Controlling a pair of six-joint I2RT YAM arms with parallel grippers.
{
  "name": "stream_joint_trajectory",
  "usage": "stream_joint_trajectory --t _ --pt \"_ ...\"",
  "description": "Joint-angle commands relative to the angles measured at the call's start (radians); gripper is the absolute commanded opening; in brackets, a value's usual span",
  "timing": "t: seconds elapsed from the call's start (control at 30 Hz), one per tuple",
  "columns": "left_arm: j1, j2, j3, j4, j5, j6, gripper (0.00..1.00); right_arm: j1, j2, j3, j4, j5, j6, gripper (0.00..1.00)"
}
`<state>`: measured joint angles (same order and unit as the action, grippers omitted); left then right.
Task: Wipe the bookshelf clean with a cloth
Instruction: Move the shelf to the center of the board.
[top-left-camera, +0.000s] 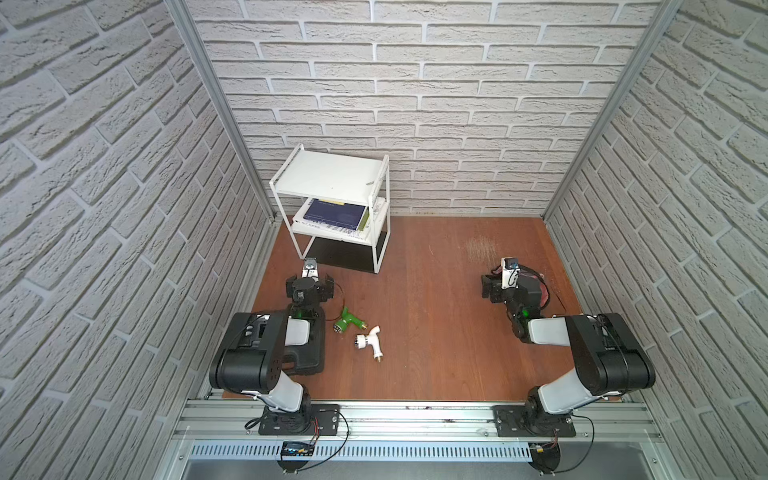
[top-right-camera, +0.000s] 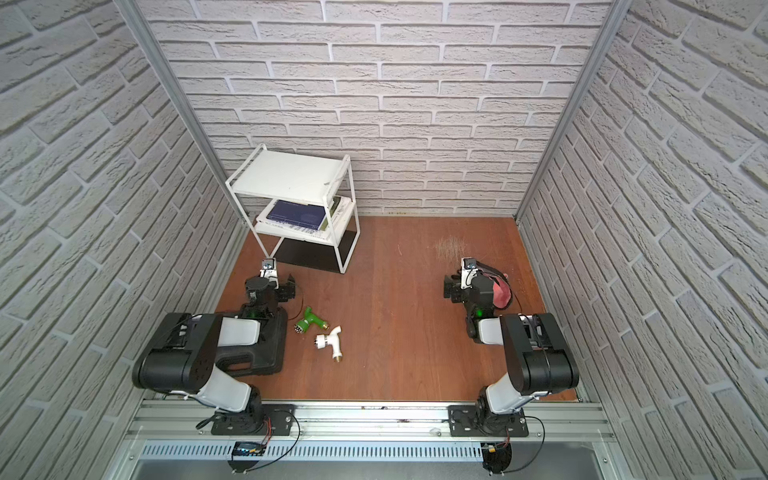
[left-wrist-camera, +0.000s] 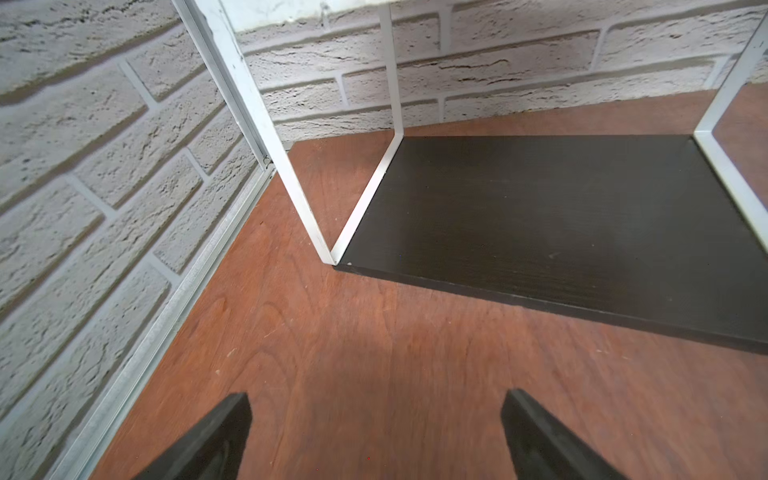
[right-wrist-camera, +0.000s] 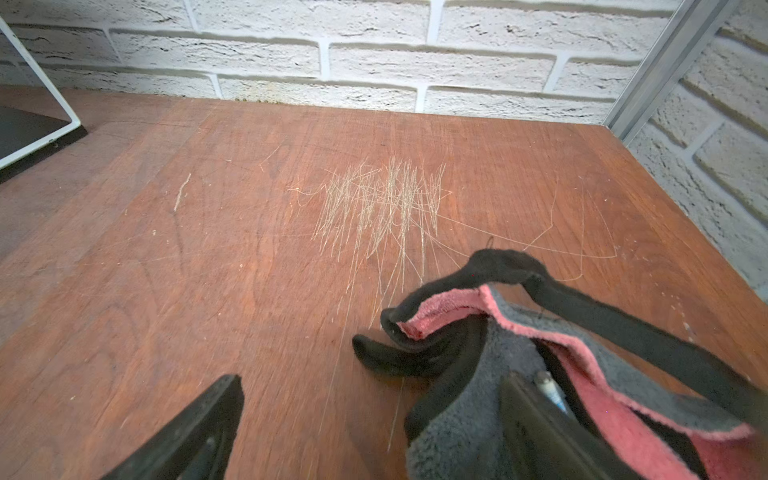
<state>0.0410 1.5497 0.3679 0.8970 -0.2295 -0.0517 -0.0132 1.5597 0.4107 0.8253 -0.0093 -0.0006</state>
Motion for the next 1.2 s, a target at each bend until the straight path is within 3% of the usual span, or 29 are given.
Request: stream_joint_trajectory --t 0.0,0.43,0.53,0.6,0.7,0.77,0.9,1.03,1.1,1.17 --pt "0.007 0.004 -0.001 0.028 -0.006 0.004 0.98 -0.004 -0.001 0.009 0.030 -0.009 -0.007 0.99" --pt "0.006 0.003 -0.002 0.030 -0.006 0.004 0.98 -0.005 -0.003 0.008 0.030 -0.009 -0.007 0.99" --pt "-0.004 -0.024 -0.008 0.016 -0.050 -0.003 0.98 -0.003 -0.012 0.012 0.018 -0.006 -0.006 0.99" --pt "-0.011 -0.026 -0.040 0.076 -0.054 0.009 0.98 -0.002 -0.063 0.076 -0.157 -0.014 -0.007 0.99" --pt "-0.019 -0.031 -0.076 0.143 -0.052 0.020 0.98 -0.001 -0.120 0.278 -0.567 -0.057 0.044 0.99" --pt "-0.019 -0.047 -0.073 0.127 -0.034 0.034 0.98 0.004 -0.115 0.384 -0.685 -0.186 0.116 0.99" --pt "-0.025 -0.296 -0.011 -0.165 -0.105 0.007 0.98 0.146 -0.089 0.453 -0.627 -0.295 0.182 0.99" --pt "0.007 -0.517 -0.005 -0.278 -0.175 -0.060 0.98 0.354 0.029 0.573 -0.503 -0.308 0.178 0.99" --pt "0.064 -0.593 0.013 -0.363 -0.152 -0.139 0.99 0.448 0.114 0.651 -0.399 -0.339 0.193 0.99" --pt "0.152 -0.616 0.014 -0.376 -0.051 -0.218 0.98 0.530 0.198 0.729 -0.298 -0.356 0.168 0.99"
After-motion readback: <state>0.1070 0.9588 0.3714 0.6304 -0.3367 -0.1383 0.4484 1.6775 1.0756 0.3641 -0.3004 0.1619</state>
